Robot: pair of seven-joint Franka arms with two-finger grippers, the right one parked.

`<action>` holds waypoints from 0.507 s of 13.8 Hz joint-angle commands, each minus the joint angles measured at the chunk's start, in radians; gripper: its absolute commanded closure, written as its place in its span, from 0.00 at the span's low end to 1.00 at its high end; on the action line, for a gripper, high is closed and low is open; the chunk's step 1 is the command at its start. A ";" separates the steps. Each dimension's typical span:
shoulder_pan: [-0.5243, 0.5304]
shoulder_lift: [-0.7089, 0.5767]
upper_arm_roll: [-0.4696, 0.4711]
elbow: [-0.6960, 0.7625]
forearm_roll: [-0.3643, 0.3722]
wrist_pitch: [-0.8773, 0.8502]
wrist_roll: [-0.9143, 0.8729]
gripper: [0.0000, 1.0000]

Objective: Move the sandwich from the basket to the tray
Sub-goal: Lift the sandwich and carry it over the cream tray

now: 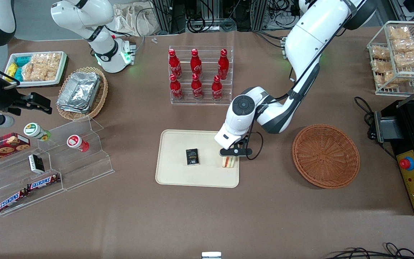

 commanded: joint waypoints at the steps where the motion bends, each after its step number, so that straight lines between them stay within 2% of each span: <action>1: -0.002 0.019 0.001 0.048 0.023 -0.007 0.001 0.00; 4: 0.040 -0.076 0.002 0.054 0.003 -0.033 -0.004 0.00; 7: 0.086 -0.178 -0.004 0.121 -0.018 -0.295 0.010 0.00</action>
